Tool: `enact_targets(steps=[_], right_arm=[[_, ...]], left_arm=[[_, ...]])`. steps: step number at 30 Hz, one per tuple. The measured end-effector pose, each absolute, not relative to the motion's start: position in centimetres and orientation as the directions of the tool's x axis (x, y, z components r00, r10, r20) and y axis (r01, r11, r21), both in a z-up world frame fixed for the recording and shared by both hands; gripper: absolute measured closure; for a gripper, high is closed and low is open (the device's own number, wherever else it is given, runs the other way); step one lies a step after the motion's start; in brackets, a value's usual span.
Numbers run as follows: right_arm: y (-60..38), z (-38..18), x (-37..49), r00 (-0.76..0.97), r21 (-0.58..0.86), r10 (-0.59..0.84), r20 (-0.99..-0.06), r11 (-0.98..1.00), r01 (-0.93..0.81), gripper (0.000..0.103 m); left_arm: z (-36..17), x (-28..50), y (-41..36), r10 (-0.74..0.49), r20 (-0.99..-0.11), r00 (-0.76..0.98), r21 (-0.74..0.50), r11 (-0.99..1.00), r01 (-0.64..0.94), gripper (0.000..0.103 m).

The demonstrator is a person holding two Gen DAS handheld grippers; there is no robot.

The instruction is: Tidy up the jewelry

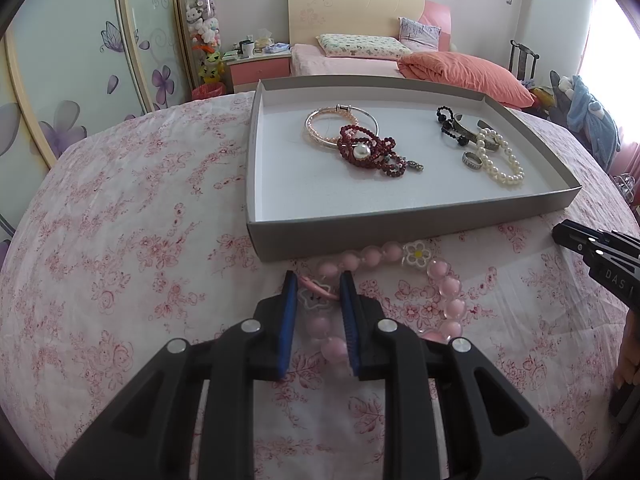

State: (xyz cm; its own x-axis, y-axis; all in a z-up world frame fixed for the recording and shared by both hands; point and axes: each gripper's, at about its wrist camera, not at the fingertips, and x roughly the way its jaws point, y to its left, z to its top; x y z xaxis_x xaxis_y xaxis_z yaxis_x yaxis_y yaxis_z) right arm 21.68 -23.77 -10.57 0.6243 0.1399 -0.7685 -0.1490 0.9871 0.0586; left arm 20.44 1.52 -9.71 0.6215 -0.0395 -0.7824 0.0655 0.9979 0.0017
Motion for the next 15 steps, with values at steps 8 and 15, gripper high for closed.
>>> enact_targets(steps=[8,15], right_arm=[[-23.8,-10.6,21.6,0.624,0.064,0.144,-0.768,0.987,-0.149,0.086],[-25.2,-9.4,20.5,0.686,0.169,0.222,-0.692,0.975,-0.146,0.087]], left_arm=[[-9.7,20.4,1.5,-0.040,-0.783,0.621,0.002,0.998,0.065,0.081],[-9.0,19.6,2.4,-0.100,-0.753,0.651,-0.083,0.995,0.057,0.082]])
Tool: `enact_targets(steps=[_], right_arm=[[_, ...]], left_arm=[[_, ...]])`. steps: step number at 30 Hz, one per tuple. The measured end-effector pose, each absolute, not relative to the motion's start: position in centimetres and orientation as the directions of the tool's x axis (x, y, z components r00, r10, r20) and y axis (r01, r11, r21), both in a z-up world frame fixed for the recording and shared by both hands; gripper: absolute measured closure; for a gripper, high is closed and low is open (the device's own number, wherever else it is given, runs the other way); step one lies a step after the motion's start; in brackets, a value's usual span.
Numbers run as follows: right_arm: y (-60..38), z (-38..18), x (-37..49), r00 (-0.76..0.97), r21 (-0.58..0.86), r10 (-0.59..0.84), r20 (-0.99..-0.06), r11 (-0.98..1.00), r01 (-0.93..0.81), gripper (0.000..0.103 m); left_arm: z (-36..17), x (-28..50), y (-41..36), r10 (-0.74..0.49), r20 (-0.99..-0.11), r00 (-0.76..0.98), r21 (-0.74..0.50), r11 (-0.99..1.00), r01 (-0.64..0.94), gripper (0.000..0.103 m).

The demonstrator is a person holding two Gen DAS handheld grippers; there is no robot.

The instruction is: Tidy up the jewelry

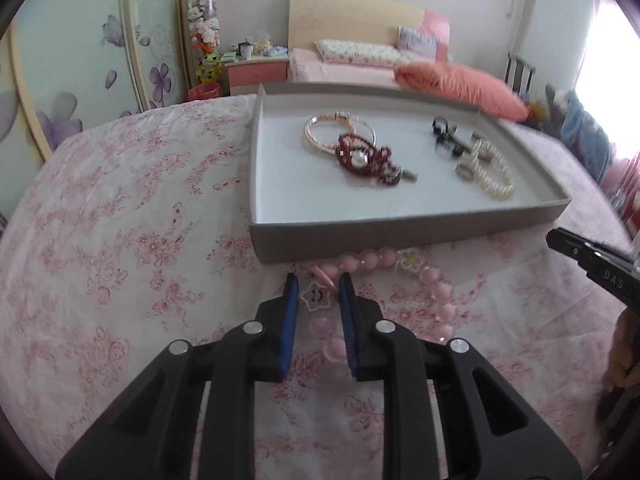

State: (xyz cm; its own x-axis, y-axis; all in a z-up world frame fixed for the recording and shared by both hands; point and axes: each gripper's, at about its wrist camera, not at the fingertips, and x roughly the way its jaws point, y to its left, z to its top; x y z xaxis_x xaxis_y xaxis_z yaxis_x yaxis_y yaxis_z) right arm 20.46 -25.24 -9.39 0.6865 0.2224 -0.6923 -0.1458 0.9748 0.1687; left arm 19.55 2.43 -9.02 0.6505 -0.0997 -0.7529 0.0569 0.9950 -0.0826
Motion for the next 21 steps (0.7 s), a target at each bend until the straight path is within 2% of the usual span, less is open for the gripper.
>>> enact_targets(steps=[9,10,11,14,17,21], right_arm=[[-24.6,-5.1,17.0,0.793,0.193,0.282,-0.540,0.959,-0.210,0.087],[-24.5,-4.6,16.8,0.800,0.197,0.288,-0.527,0.957,-0.215,0.087],[-24.5,-4.3,16.6,0.804,0.198,0.293,-0.518,0.955,-0.220,0.087],[-24.0,-3.2,16.2,0.817,0.188,0.305,-0.490,0.952,-0.243,0.087],[-23.4,-2.9,16.0,0.819,0.176,0.312,-0.482,0.950,-0.258,0.087],[-23.3,-3.3,16.1,0.809,0.182,0.318,-0.494,0.948,-0.261,0.087]], left_arm=[[-4.8,15.9,2.1,-0.214,-0.618,0.757,-0.215,0.972,0.098,0.082],[-4.3,15.7,2.1,-0.222,-0.605,0.764,-0.222,0.969,0.106,0.097],[-3.8,15.5,1.9,-0.235,-0.592,0.771,-0.232,0.966,0.116,0.102],[-2.5,15.1,1.6,-0.236,-0.562,0.793,-0.235,0.964,0.120,0.102],[-3.0,15.6,1.4,-0.222,-0.590,0.776,-0.221,0.969,0.109,0.102],[-5.3,16.7,2.2,-0.180,-0.679,0.712,-0.189,0.980,0.067,0.101]])
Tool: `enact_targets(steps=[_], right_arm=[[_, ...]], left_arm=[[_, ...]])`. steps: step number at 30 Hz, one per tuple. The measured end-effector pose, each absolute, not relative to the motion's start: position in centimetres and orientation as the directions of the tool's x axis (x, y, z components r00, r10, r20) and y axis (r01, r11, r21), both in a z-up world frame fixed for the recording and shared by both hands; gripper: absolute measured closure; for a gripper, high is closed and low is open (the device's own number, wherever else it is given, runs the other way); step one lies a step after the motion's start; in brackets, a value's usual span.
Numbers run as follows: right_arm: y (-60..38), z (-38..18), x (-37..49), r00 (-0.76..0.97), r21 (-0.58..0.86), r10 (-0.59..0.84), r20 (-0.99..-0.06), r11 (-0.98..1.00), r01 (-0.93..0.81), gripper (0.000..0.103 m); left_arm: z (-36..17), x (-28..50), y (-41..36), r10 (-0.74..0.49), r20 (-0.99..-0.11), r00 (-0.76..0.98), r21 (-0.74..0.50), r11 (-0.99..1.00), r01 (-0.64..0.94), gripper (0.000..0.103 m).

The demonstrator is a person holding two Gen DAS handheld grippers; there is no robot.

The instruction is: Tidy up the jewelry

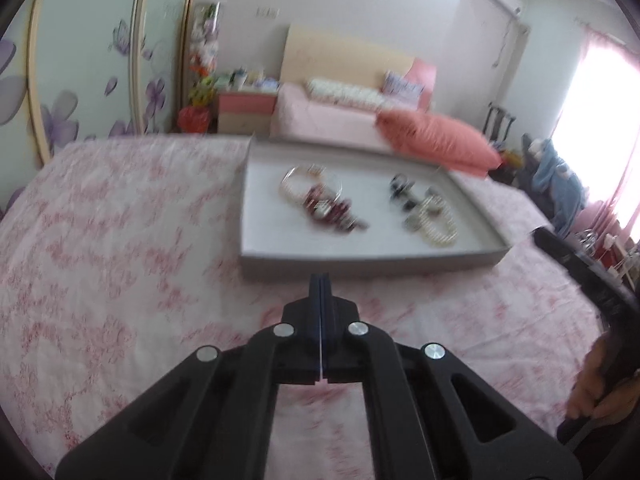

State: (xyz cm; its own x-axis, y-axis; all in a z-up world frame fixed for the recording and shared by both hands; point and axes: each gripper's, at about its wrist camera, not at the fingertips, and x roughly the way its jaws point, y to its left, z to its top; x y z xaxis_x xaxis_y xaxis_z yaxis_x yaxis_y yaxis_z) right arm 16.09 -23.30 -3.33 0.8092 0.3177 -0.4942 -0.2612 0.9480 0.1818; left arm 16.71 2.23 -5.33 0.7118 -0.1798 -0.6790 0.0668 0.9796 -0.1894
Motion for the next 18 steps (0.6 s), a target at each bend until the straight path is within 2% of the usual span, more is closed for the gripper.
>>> enact_targets(steps=[1,2,3,4,5,10,14,15,17,18], right_arm=[[-23.3,-3.6,16.2,0.804,0.186,0.319,-0.501,0.948,-0.260,0.087],[-23.4,-3.7,16.3,0.802,0.189,0.319,-0.506,0.948,-0.258,0.087],[-23.4,-3.9,16.3,0.799,0.192,0.319,-0.510,0.948,-0.255,0.087],[-23.5,-4.0,16.4,0.795,0.198,0.320,-0.515,0.947,-0.253,0.087],[-23.5,-4.1,16.5,0.793,0.201,0.321,-0.518,0.947,-0.252,0.087],[-23.5,-3.9,16.6,0.792,0.195,0.322,-0.520,0.947,-0.257,0.087],[-23.4,-3.7,16.7,0.793,0.196,0.324,-0.516,0.946,-0.259,0.087],[-23.4,-3.7,16.7,0.794,0.195,0.323,-0.515,0.946,-0.259,0.087],[-23.3,-3.8,16.7,0.793,0.194,0.321,-0.518,0.947,-0.256,0.087],[-23.3,-3.9,16.7,0.791,0.196,0.320,-0.521,0.947,-0.255,0.087]], left_arm=[[-5.8,16.9,2.4,-0.170,-0.696,0.698,-0.178,0.982,0.062,0.096],[-6.3,17.2,2.6,-0.162,-0.714,0.681,-0.165,0.984,0.062,0.085],[-6.8,17.4,2.7,-0.140,-0.729,0.670,-0.143,0.988,0.051,0.079],[-7.2,17.5,2.9,-0.129,-0.737,0.663,-0.129,0.990,0.050,0.068],[-7.4,17.6,2.9,-0.125,-0.746,0.654,-0.116,0.992,0.057,0.061],[-8.6,17.8,2.9,-0.124,-0.774,0.621,-0.083,0.992,0.095,0.050],[-9.7,18.5,2.5,-0.098,-0.789,0.606,-0.049,0.994,0.097,0.053],[-9.7,18.6,2.2,-0.076,-0.786,0.613,-0.022,0.995,0.095,0.057],[-9.7,19.0,2.0,-0.071,-0.782,0.619,-0.014,0.995,0.097,0.076],[-9.7,19.2,1.8,-0.068,-0.782,0.619,-0.009,0.995,0.097,0.079]])
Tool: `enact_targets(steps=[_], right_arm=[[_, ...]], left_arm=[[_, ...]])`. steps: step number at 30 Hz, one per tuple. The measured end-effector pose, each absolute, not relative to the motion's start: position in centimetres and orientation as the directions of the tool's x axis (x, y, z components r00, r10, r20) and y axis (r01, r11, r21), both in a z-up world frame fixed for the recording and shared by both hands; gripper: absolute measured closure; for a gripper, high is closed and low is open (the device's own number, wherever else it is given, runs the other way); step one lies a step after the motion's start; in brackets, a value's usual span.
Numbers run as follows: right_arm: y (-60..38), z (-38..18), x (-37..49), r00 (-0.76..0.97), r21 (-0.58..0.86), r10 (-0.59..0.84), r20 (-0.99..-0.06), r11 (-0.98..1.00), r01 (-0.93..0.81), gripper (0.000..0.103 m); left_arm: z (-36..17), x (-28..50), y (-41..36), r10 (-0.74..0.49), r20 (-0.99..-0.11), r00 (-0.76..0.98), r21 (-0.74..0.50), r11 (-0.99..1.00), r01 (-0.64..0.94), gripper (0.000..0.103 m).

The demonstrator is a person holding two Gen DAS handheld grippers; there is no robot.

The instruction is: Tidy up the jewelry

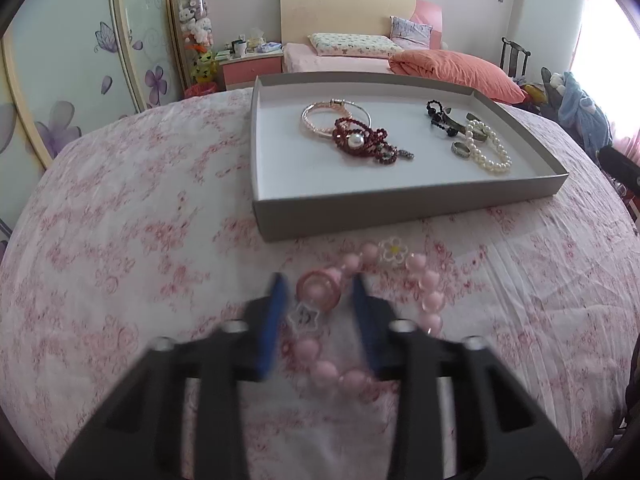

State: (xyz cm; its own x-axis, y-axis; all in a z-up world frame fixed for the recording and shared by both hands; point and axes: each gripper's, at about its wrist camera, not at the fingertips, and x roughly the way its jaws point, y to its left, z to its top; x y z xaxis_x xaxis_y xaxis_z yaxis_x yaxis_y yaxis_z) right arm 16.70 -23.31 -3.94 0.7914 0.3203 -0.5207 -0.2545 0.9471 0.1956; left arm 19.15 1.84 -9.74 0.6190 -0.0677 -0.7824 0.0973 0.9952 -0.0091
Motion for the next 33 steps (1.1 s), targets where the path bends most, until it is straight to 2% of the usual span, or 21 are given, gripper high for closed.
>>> enact_targets(steps=[6,11,22,33], right_arm=[[-23.5,-4.2,16.7,0.789,0.204,0.320,-0.525,0.947,-0.248,0.087],[-23.6,-3.8,16.3,0.797,0.215,0.329,-0.506,0.943,-0.252,0.087],[-23.0,-3.4,15.7,0.798,0.229,0.353,-0.488,0.934,-0.274,0.087],[-22.9,-2.4,15.1,0.817,0.238,0.367,-0.445,0.928,-0.287,0.087]], left_arm=[[-9.5,18.8,2.4,-0.083,-0.774,0.628,-0.038,0.996,0.084,0.081],[-7.5,17.5,3.3,-0.127,-0.716,0.686,-0.098,0.992,0.081,0.081],[-4.1,14.4,2.6,-0.143,-0.602,0.786,-0.128,0.988,0.081,0.081],[-1.7,13.0,2.0,-0.132,-0.535,0.835,-0.120,0.990,0.079,0.081]])
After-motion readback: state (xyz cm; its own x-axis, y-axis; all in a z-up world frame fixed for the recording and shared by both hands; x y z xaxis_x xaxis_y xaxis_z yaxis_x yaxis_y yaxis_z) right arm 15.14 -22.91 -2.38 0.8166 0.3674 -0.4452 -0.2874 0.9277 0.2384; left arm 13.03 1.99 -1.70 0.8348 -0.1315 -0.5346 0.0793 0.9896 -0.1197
